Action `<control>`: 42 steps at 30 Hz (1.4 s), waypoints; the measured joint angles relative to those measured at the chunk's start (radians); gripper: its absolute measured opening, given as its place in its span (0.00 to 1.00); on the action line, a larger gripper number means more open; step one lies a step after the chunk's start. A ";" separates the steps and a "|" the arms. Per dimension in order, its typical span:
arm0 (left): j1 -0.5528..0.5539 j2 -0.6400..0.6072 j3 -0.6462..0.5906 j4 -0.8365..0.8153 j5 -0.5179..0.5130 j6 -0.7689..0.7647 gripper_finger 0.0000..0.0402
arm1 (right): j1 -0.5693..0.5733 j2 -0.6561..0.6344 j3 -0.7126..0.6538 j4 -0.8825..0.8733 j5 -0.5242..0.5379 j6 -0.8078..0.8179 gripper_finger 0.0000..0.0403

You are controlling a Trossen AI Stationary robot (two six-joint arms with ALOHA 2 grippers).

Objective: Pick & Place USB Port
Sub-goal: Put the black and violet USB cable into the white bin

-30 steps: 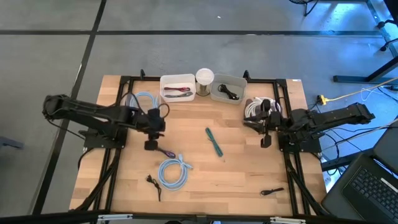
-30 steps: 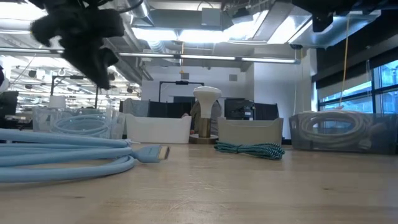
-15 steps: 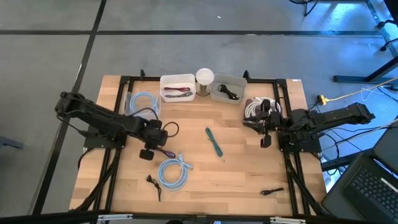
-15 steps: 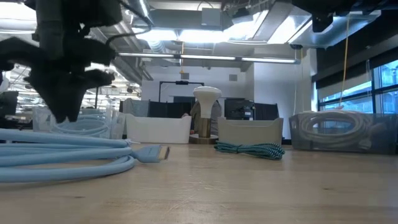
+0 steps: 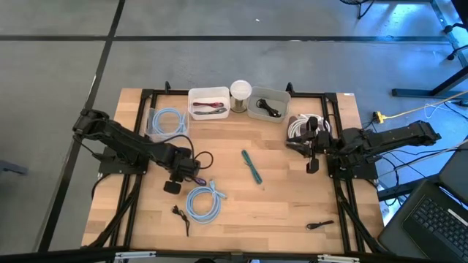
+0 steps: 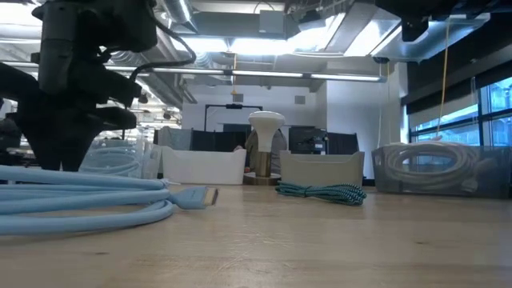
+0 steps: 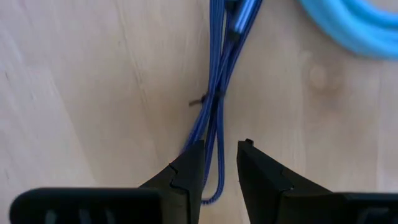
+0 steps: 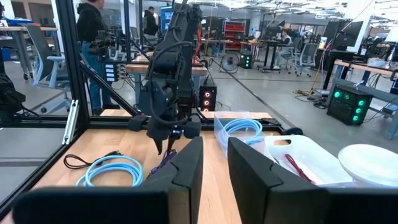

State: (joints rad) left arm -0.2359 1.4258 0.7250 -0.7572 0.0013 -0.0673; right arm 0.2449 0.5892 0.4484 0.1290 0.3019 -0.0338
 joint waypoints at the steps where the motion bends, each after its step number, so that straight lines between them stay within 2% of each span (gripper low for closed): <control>1: 0.000 0.000 0.000 0.012 0.000 0.000 0.21 | 0.000 0.000 0.000 0.000 0.000 0.000 0.19; 9: 0.000 0.050 0.001 0.097 -0.015 0.047 0.21 | 0.000 0.000 0.000 0.000 0.000 0.000 0.19; 16: -0.001 0.154 0.012 0.092 -0.044 0.121 0.21 | 0.000 0.000 0.000 0.000 0.000 0.000 0.19; 18: -0.001 0.155 0.013 0.087 -0.049 0.131 0.18 | 0.000 0.000 0.000 0.000 0.000 0.000 0.19; 22: 0.000 0.120 0.043 0.045 -0.065 0.121 0.04 | 0.000 0.000 0.000 0.000 0.000 0.000 0.19; 26: 0.001 0.043 0.102 -0.007 -0.118 0.138 0.03 | 0.000 0.000 0.000 0.000 0.000 0.000 0.19; 30: 0.021 -0.015 0.163 -0.082 -0.244 0.198 0.03 | 0.000 0.000 0.000 0.000 0.000 0.000 0.19; 33: 0.071 -0.053 0.202 -0.069 -0.332 0.272 0.03 | 0.000 0.000 0.000 0.000 0.000 0.000 0.19; 36: 0.167 -0.057 0.228 -0.033 -0.383 0.363 0.03 | 0.000 0.000 0.000 0.000 0.000 0.000 0.19; 42: 0.431 -0.056 0.241 0.126 -0.403 0.578 0.03 | 0.000 0.000 0.000 0.000 0.000 0.000 0.19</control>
State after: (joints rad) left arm 0.1953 1.3697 0.9657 -0.6316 -0.4018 0.5103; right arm 0.2449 0.5896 0.4488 0.1289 0.3019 -0.0341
